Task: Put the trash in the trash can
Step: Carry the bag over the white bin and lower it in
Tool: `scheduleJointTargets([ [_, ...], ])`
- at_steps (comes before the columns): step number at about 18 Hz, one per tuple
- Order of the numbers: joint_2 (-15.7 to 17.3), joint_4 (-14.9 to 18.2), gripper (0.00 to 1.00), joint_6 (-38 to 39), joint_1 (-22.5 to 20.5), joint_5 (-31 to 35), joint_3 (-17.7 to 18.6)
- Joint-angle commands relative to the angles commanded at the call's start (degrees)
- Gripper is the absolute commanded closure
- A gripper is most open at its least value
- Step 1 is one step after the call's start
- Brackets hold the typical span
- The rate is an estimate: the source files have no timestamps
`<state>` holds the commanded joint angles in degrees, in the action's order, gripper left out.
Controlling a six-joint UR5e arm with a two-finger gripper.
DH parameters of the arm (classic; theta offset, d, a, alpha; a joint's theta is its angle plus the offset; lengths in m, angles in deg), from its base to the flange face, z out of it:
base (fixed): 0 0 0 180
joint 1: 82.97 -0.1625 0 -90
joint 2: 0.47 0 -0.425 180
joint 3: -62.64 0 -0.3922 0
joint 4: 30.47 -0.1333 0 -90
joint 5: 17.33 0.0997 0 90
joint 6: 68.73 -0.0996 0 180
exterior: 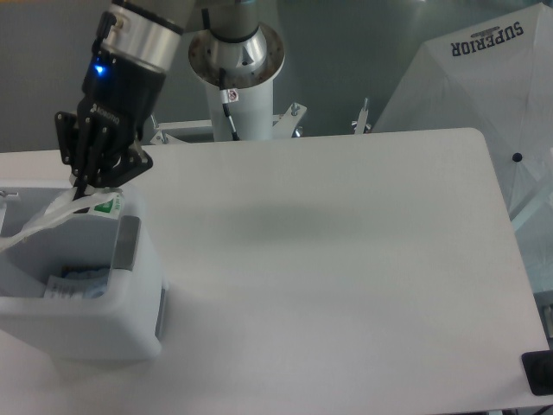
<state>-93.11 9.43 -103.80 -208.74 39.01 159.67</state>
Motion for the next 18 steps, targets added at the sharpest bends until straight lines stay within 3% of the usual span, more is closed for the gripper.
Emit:
scheduleJointTargets([
  [8, -0.9, 0.2, 1.00, 2.7, 1.4, 0.0, 0.8],
  [14, -4.1, 0.2, 1.00, 2.6, 3.8, 0.0, 1.3],
  [18, -4.4, 0.2, 1.00, 4.4, 4.9, 0.0, 1.4],
])
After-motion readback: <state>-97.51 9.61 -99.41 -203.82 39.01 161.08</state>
